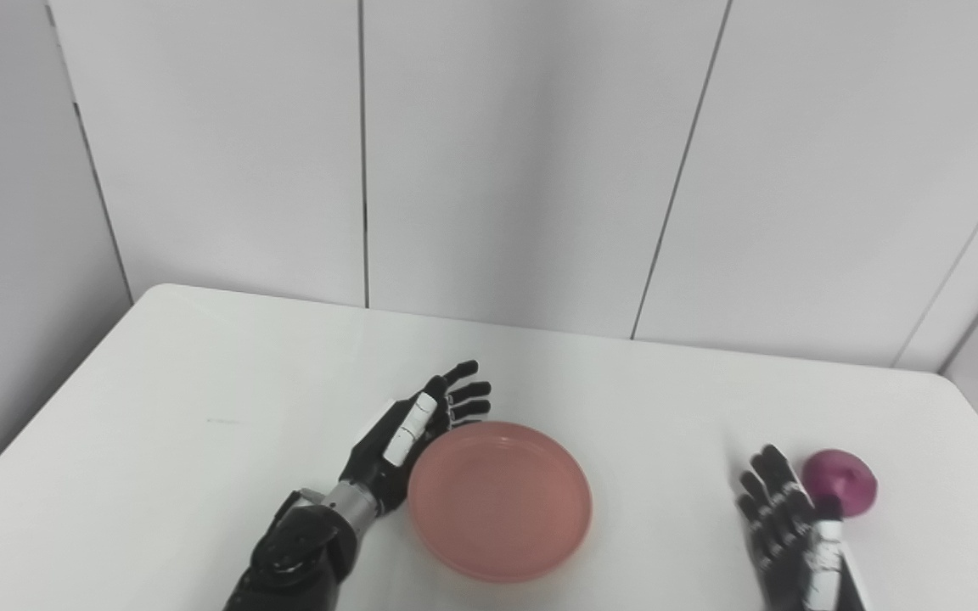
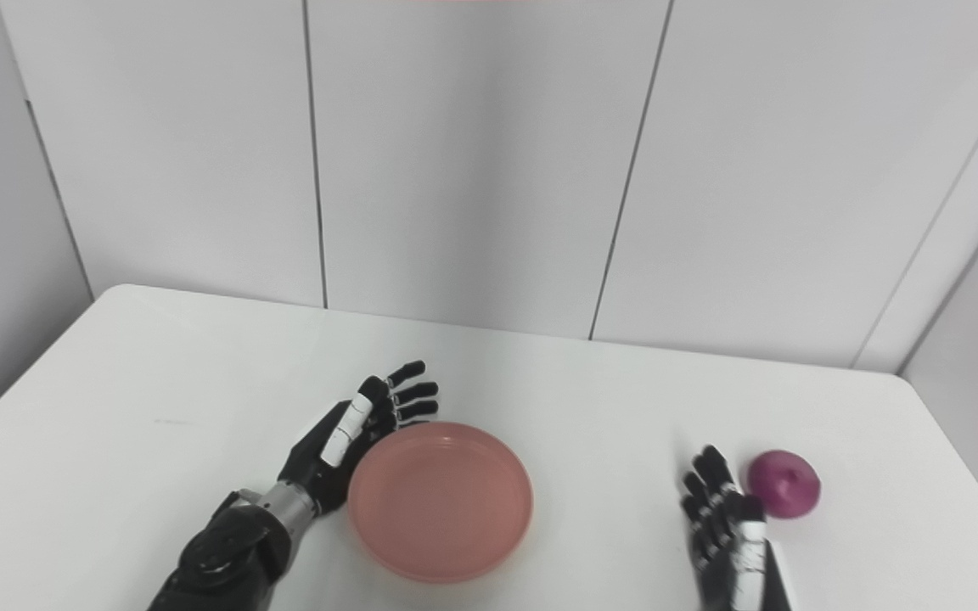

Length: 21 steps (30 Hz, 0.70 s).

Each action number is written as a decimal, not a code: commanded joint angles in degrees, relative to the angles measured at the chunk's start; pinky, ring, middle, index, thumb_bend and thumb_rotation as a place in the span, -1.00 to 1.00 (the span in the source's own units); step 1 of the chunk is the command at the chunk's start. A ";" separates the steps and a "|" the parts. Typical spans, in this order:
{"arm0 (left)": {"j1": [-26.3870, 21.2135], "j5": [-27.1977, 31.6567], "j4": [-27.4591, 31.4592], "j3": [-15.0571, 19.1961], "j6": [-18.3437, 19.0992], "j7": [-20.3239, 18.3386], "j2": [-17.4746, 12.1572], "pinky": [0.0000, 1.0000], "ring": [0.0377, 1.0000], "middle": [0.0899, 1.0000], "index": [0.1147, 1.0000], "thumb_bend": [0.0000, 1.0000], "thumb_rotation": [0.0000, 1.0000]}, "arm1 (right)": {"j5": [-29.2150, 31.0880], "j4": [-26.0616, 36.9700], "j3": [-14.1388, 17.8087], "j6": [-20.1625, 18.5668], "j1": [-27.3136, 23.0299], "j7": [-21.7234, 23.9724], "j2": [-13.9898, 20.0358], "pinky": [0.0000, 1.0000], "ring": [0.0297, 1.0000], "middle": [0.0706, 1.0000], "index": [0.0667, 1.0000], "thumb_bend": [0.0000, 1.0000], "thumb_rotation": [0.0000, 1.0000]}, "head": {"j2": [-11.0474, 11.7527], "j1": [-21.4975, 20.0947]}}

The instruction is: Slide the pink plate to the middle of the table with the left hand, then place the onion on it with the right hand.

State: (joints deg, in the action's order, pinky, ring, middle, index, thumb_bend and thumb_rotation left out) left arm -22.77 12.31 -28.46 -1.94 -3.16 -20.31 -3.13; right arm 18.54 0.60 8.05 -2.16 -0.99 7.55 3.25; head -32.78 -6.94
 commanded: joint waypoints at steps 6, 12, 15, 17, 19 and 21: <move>3.69 0.99 -3.49 0.44 3.42 -2.48 -1.37 0.62 0.69 0.70 0.74 0.71 0.70 | -0.89 -3.28 -1.89 -1.70 2.30 -2.22 -4.23 0.97 0.91 0.86 0.84 0.77 0.86 | -0.32 -2.43; 3.18 0.84 -4.06 0.37 3.41 -2.39 -1.34 0.62 0.68 0.69 0.74 0.73 0.70 | -1.60 -3.08 -2.39 -1.57 2.29 -2.56 -4.65 0.97 0.91 0.86 0.86 0.72 0.89 | -0.53 -3.28; 2.91 0.62 -4.87 0.39 3.05 -1.96 -1.09 0.60 0.67 0.67 0.73 0.75 0.68 | -1.60 -3.31 -2.45 -1.75 2.15 -2.74 -4.67 0.95 0.89 0.85 0.84 0.75 0.88 | -0.53 -3.54; 2.69 0.36 -5.68 0.34 2.56 -1.82 -1.07 0.58 0.66 0.65 0.73 0.76 0.69 | -1.60 -3.38 -2.55 -1.75 2.08 -2.74 -4.61 0.95 0.89 0.85 0.84 0.74 0.89 | -0.47 -3.77; 2.28 0.29 -7.04 0.42 1.84 -1.90 -1.15 0.58 0.66 0.66 0.73 0.77 0.68 | -1.75 -3.62 -2.64 -1.45 2.01 -2.69 -4.51 0.95 0.89 0.86 0.84 0.73 0.88 | -0.40 -3.91; 1.93 0.35 -7.93 0.49 1.35 -1.96 -1.16 0.58 0.66 0.67 0.73 0.77 0.68 | -2.15 -4.03 -2.88 -0.89 1.91 -2.43 -4.20 0.95 0.90 0.87 0.85 0.71 0.89 | -0.23 -4.08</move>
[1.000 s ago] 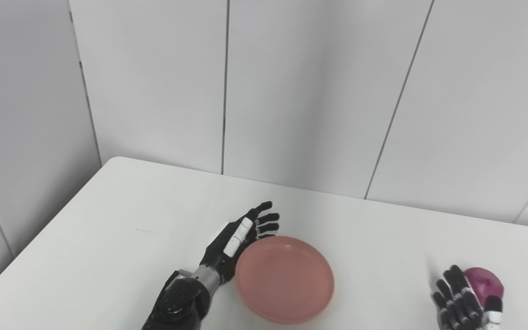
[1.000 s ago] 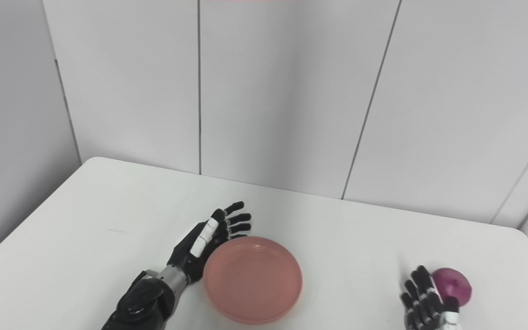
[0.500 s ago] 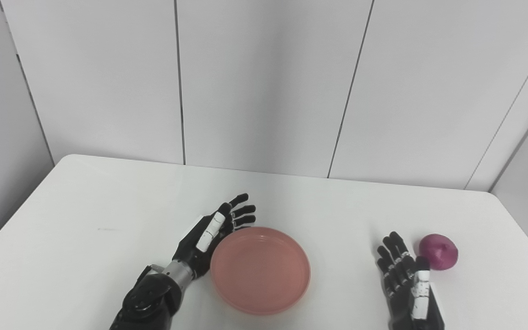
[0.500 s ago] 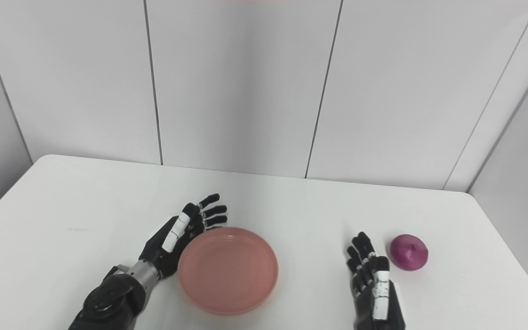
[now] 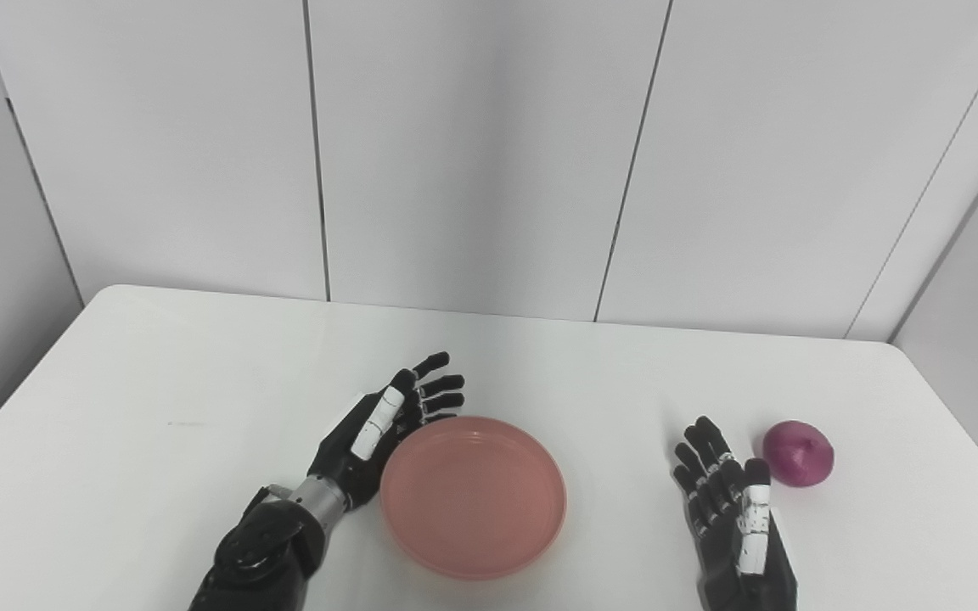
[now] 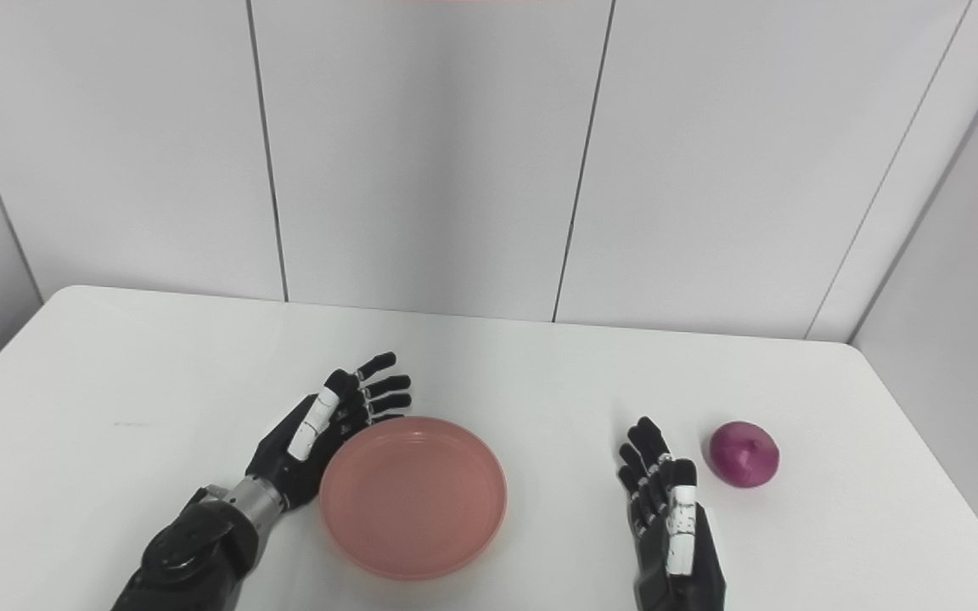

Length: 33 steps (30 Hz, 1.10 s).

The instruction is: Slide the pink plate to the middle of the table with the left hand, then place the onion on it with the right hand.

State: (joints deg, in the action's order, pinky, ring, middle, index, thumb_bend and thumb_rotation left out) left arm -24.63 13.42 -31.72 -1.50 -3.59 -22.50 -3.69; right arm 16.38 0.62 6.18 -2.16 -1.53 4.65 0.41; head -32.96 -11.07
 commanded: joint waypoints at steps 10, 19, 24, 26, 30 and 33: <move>2.22 -0.82 -7.68 1.04 0.32 0.75 -1.44 0.58 0.68 0.69 0.73 0.77 0.68 | -13.39 4.74 -5.36 0.37 2.67 -0.97 3.32 0.82 0.84 0.81 0.86 0.66 0.35 | 0.66 -1.85; 2.30 -0.29 -7.28 1.58 0.74 0.52 -0.99 0.54 0.65 0.67 0.71 0.77 0.67 | -19.45 13.89 -4.18 -2.31 -1.73 -0.37 10.43 0.72 0.74 0.73 0.76 0.80 -0.09 | 0.78 -2.65; 2.37 -0.99 -7.89 1.40 -0.23 0.98 -0.60 0.53 0.65 0.67 0.72 0.78 0.68 | -20.42 17.45 -2.52 -6.99 -5.43 1.62 16.44 0.71 0.74 0.71 0.72 0.87 -0.41 | 0.96 -2.45; 2.41 -0.94 -7.86 1.47 -0.25 1.02 -0.50 0.53 0.65 0.66 0.72 0.78 0.68 | -20.76 18.40 -2.02 -8.82 -6.86 2.68 18.83 0.68 0.75 0.71 0.73 0.90 -0.49 | 0.99 -2.43; 2.43 -0.78 -7.88 1.65 -0.25 0.96 -0.40 0.53 0.64 0.65 0.72 0.77 0.68 | -21.66 20.07 -1.20 -12.16 -9.39 4.85 23.72 0.57 0.76 0.77 0.75 0.99 -0.51 | 1.15 -2.57; 2.43 -0.77 -8.03 1.70 -0.37 0.86 -0.35 0.52 0.65 0.65 0.71 0.76 0.68 | -21.96 21.07 -0.25 -14.23 -10.91 6.18 26.91 0.45 0.74 0.81 0.73 1.00 -0.67 | 1.20 -2.51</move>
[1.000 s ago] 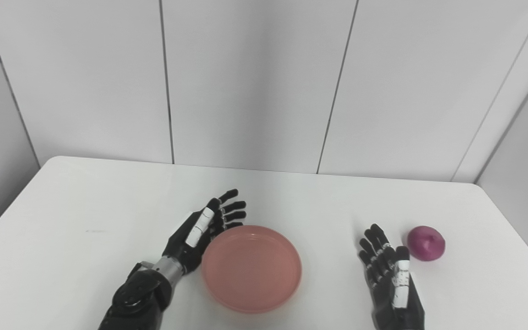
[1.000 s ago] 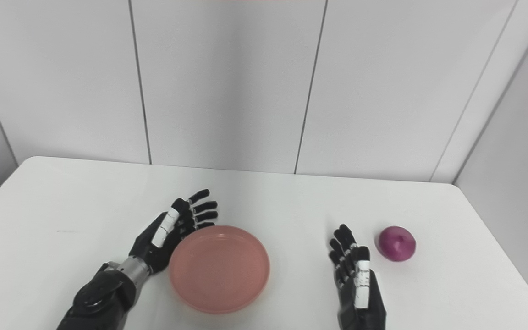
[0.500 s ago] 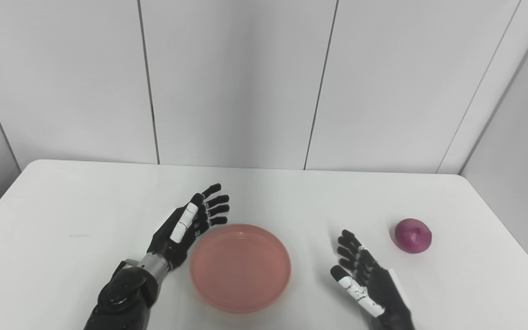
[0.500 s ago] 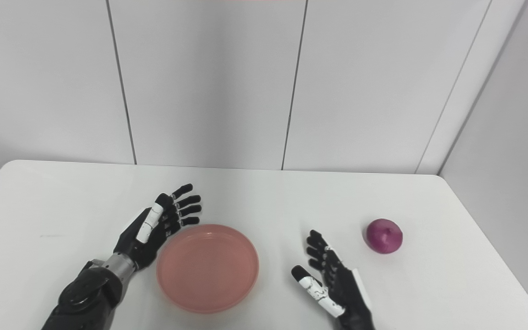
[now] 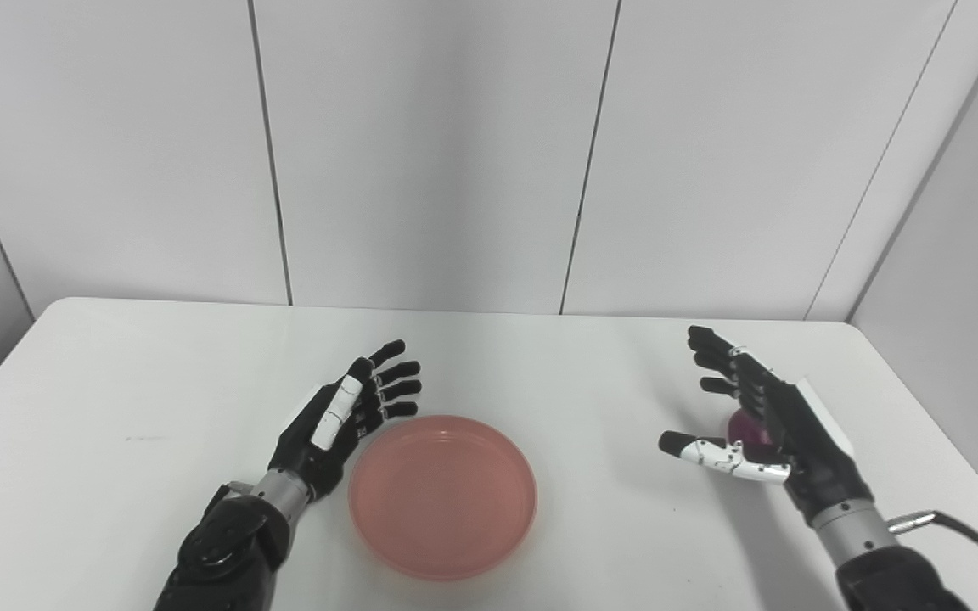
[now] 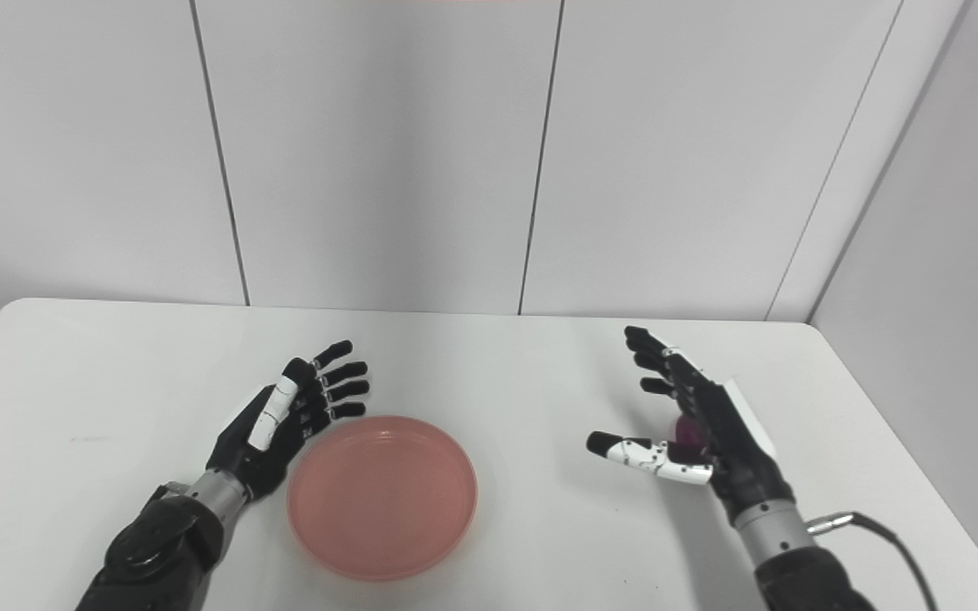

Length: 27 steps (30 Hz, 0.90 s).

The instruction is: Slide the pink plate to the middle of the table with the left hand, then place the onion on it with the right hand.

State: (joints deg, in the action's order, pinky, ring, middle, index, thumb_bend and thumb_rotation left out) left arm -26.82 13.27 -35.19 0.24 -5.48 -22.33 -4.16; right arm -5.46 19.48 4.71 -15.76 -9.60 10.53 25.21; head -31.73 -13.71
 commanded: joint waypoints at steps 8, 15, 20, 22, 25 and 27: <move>4.30 -0.71 -5.43 -0.02 1.17 0.69 0.31 0.54 0.64 0.65 0.72 0.77 0.68 | -8.01 -1.32 -2.25 -0.08 -8.30 5.28 12.82 0.18 0.57 0.78 0.71 1.00 -0.95 | 0.21 0.23; 4.28 -0.75 -5.50 0.05 1.05 0.70 0.36 0.52 0.65 0.65 0.71 0.77 0.68 | -17.73 -7.57 -11.79 -2.09 -16.47 15.43 21.46 0.42 0.72 0.84 0.80 1.00 -0.85 | 0.32 0.26; 4.21 -0.62 -6.23 0.17 1.04 0.44 0.36 0.54 0.66 0.67 0.73 0.76 0.69 | -21.54 -12.92 -15.42 -2.23 -20.73 19.71 22.83 0.43 0.73 0.78 0.70 1.00 -0.89 | 0.46 0.48; 4.10 -0.69 -6.68 0.14 0.66 0.32 0.30 0.53 0.66 0.67 0.73 0.76 0.69 | -23.22 -14.09 -16.26 -2.41 -21.64 20.78 22.89 0.40 0.72 0.76 0.68 1.00 -0.89 | 0.47 0.45; 4.00 -0.87 -6.93 0.10 0.14 0.35 0.21 0.52 0.65 0.66 0.72 0.77 0.70 | -26.45 -15.05 -17.83 -2.77 -22.53 22.10 22.77 0.38 0.71 0.75 0.68 1.00 -0.89 | 0.56 0.46; 4.04 -0.88 -6.67 0.14 0.32 0.48 0.19 0.52 0.64 0.65 0.71 0.77 0.69 | -28.44 -15.75 -18.82 -2.82 -23.13 23.19 22.62 0.37 0.71 0.75 0.68 1.00 -0.92 | 0.56 0.46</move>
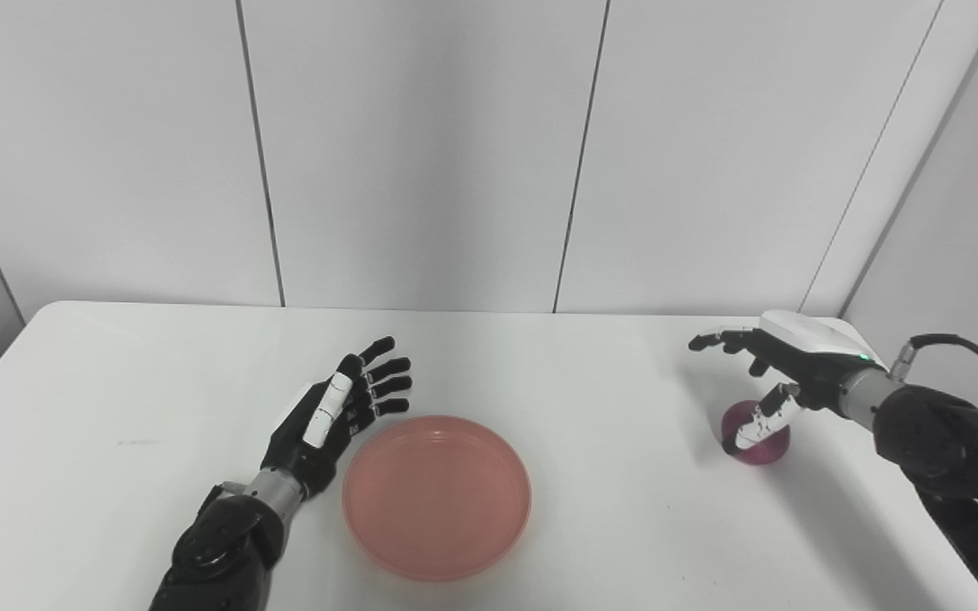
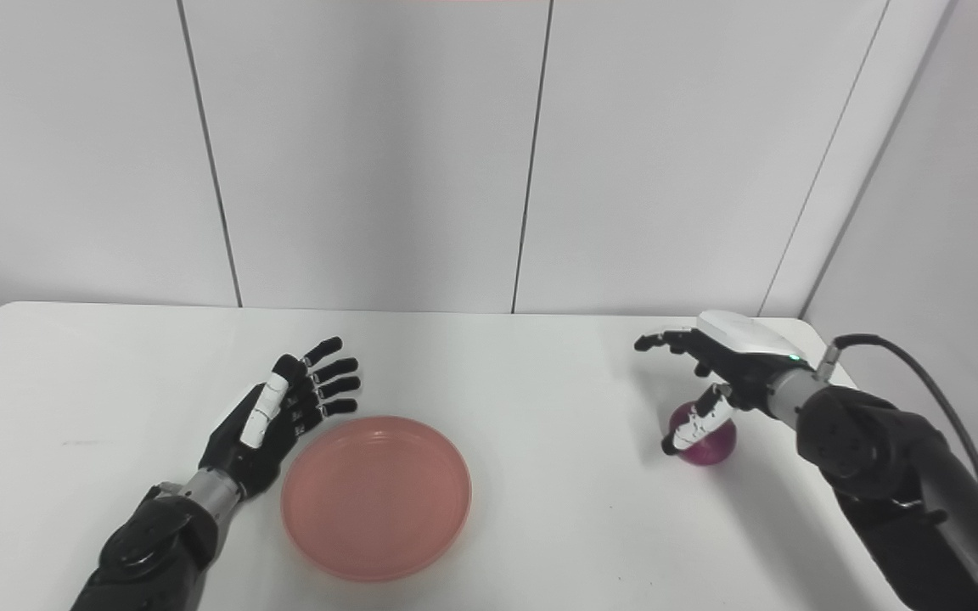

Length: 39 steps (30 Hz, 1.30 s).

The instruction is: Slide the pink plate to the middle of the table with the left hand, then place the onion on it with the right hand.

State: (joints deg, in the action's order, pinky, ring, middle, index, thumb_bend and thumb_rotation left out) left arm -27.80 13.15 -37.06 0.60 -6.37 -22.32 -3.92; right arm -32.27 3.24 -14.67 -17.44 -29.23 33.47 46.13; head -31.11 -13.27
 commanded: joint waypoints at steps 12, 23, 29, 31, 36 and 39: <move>5.21 -1.14 -4.14 -0.23 1.80 0.30 -0.21 0.51 0.64 0.65 0.73 0.78 0.71 | -8.51 -4.78 -2.44 -2.72 -6.58 6.97 0.62 0.39 0.79 0.82 0.66 1.00 -0.82 | -0.11 0.06; 5.28 -1.33 -4.02 -0.10 1.97 0.38 -0.35 0.51 0.63 0.64 0.73 0.79 0.71 | -13.02 -9.61 -3.30 -0.75 -6.46 6.14 1.19 0.37 0.78 0.82 0.68 1.00 -0.77 | -0.32 0.02; 5.26 -1.34 -4.48 -0.09 1.90 0.31 -0.34 0.49 0.63 0.64 0.72 0.79 0.71 | -13.86 -10.73 -3.61 -0.96 -5.86 6.16 1.13 0.39 0.77 0.82 0.68 1.00 -0.74 | -0.37 0.12; 5.29 -1.50 -4.43 -0.19 1.85 0.41 -0.34 0.48 0.63 0.64 0.72 0.80 0.71 | -14.06 -10.92 -3.68 -1.09 -5.64 6.30 1.03 0.38 0.76 0.80 0.67 1.00 -0.76 | -0.46 0.10; 5.14 -1.82 -5.05 -0.33 1.25 0.55 -0.36 0.48 0.63 0.64 0.71 0.80 0.70 | -12.72 -11.12 -2.63 -0.03 -4.80 5.16 0.73 0.38 0.76 0.79 0.65 1.00 -0.78 | -0.38 0.21; 5.21 -1.80 -4.92 -0.28 1.43 0.60 -0.30 0.46 0.62 0.63 0.71 0.79 0.70 | -11.34 -10.61 -1.94 0.36 -4.14 4.60 0.57 0.38 0.72 0.78 0.63 1.00 -0.76 | -0.38 0.25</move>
State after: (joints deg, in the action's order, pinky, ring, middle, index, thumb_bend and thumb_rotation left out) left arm -27.78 12.18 -37.05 0.65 -6.72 -22.30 -4.02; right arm -44.14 -8.68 -18.24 -18.78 -31.96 40.07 45.57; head -31.46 -13.10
